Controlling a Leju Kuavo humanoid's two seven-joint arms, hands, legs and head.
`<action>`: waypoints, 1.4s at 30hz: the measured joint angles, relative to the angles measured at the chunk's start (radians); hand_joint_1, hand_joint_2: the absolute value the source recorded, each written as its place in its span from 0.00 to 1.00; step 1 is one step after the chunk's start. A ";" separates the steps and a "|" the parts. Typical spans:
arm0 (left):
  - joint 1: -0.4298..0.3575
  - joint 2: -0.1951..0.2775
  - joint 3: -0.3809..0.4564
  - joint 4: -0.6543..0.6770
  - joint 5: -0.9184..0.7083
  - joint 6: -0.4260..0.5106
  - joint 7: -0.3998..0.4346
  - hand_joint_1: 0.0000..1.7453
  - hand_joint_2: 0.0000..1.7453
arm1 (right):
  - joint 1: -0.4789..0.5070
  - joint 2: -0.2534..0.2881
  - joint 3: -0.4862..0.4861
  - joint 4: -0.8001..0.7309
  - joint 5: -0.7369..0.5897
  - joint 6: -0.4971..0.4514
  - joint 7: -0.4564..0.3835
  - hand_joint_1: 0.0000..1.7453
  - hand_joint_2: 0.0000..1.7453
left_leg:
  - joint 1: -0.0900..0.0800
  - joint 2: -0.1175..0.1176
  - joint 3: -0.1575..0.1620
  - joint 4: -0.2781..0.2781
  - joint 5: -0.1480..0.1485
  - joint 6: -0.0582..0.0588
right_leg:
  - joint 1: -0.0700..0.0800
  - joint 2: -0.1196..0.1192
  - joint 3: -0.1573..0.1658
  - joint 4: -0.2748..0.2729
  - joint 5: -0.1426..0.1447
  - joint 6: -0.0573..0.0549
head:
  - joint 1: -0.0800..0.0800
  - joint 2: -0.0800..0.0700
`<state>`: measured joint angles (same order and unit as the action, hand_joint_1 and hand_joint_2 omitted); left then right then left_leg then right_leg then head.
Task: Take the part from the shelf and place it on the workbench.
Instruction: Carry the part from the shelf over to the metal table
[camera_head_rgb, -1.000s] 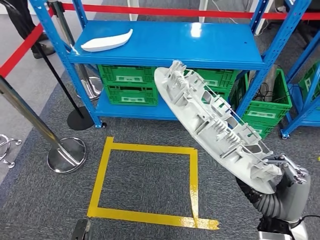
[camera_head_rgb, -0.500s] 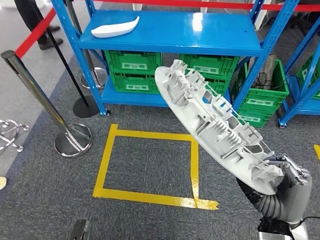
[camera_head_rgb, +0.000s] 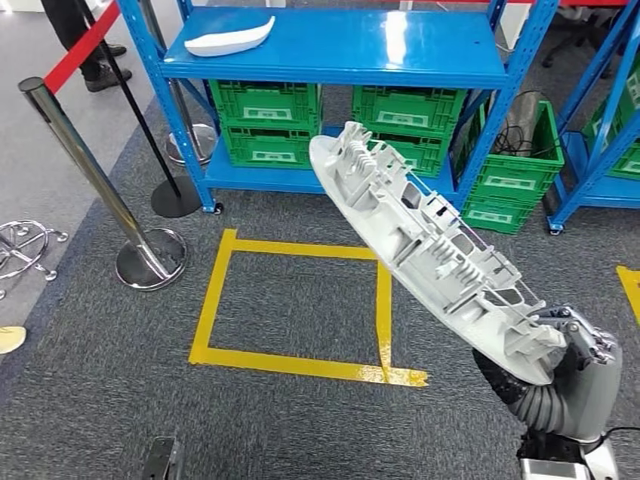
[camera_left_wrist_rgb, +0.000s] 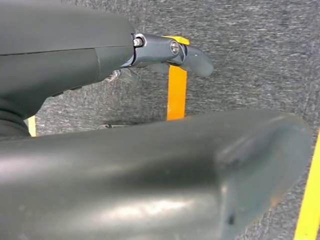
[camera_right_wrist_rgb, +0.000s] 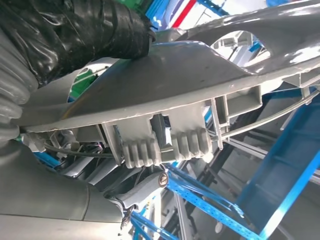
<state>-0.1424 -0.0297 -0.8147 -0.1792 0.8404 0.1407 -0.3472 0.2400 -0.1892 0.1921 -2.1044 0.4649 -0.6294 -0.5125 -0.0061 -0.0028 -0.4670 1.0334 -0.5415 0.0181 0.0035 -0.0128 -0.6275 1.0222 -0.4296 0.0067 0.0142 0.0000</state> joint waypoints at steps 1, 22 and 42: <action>-0.001 0.001 0.000 0.000 0.000 0.000 0.000 0.00 0.00 | -0.001 0.000 0.000 0.000 -0.001 0.000 -0.001 1.00 1.00 | -0.004 0.000 0.019 -0.040 -0.011 0.004 | -0.002 -0.001 -0.005 -0.002 0.012 0.006 | 0.000 0.000; 0.012 0.003 0.004 -0.001 -0.010 -0.023 -0.020 0.00 0.00 | 0.014 0.000 -0.010 -0.002 0.002 -0.002 -0.018 1.00 1.00 | 0.005 0.017 -0.224 0.110 0.036 -0.030 | -0.016 -0.001 0.174 -0.047 -0.129 -0.003 | 0.003 0.000; 0.015 0.008 0.004 -0.002 -0.014 -0.028 -0.030 0.00 0.00 | 0.030 0.001 -0.012 -0.010 0.011 -0.011 -0.024 1.00 1.00 | 0.009 0.034 -0.072 -0.061 0.079 0.026 | -0.027 0.012 -0.003 0.188 -0.151 0.062 | 0.015 0.000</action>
<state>-0.1273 -0.0217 -0.8103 -0.1816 0.8268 0.1129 -0.3777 0.2703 -0.1881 0.1804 -2.1139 0.4760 -0.6402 -0.5367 0.0032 0.0314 -0.5389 0.9726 -0.4622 0.0440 -0.0235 -0.0004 -0.6302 1.2104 -0.5801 0.0683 0.0289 0.0000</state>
